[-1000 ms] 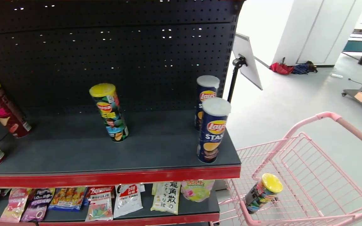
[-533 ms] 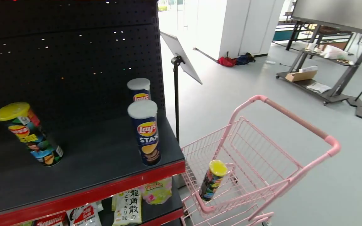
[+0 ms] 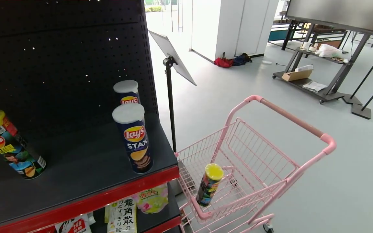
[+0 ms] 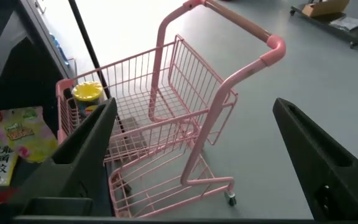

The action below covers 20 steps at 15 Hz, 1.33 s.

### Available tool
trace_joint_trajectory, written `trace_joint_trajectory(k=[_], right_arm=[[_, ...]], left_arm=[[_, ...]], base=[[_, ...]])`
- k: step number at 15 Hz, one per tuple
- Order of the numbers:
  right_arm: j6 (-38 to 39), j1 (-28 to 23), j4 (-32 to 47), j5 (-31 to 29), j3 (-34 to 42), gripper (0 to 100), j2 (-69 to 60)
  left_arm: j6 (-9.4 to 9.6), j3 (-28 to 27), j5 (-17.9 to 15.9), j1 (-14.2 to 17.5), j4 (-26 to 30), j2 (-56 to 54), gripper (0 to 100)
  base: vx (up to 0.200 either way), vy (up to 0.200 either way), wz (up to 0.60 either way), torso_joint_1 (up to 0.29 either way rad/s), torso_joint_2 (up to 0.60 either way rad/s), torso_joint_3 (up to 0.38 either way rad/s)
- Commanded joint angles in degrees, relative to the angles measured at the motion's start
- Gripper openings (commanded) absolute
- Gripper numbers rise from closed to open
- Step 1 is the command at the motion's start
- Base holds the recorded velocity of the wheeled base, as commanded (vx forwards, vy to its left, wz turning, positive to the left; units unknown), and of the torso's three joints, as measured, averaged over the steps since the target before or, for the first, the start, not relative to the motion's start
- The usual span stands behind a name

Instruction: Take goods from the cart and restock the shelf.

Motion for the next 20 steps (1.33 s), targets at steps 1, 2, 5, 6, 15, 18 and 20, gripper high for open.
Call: trace_joint_trajectory(k=[1, 2, 5, 6, 15, 18, 20], right_arm=[[0.0, 0.0, 0.0, 0.0, 0.0, 100, 0.0], [-0.1, 0.0, 0.0, 0.0, 0.0, 100, 0.0], [0.0, 0.0, 0.0, 0.0, 0.0, 100, 0.0], [0.0, 0.0, 0.0, 0.0, 0.0, 100, 0.0], [0.0, 0.0, 0.0, -0.1, 0.0, 100, 0.0], [0.0, 0.0, 0.0, -0.1, 0.0, 100, 0.0], [-0.1, 0.0, 0.0, -0.1, 0.0, 100, 0.0]], left_arm=[[-0.01, 0.0, 0.0, 0.0, 0.0, 0.0, 100], [-0.01, 0.0, 0.0, 0.0, 0.0, 0.0, 100], [-0.01, 0.0, 0.0, 0.0, 0.0, 0.0, 100], [-0.01, 0.0, 0.0, 0.0, 0.0, 0.0, 100], [-0.01, 0.0, 0.0, 0.0, 0.0, 0.0, 100], [-0.01, 0.0, 0.0, 0.0, 0.0, 0.0, 100], [-0.01, 0.0, 0.0, 0.0, 0.0, 0.0, 100]], base=[[0.0, 0.0, 0.0, -0.129, 0.31, 0.168], [0.0, 0.0, 0.0, -0.144, 0.32, 0.178], [0.0, 0.0, 0.0, -0.141, 0.34, 0.189], [0.0, 0.0, 0.0, -0.129, 0.33, 0.193], [0.0, 0.0, 0.0, -0.144, 0.35, 0.207], [0.0, 0.0, 0.0, -0.146, 0.36, 0.219], [0.0, 0.0, 0.0, -0.149, 0.39, 0.241]])
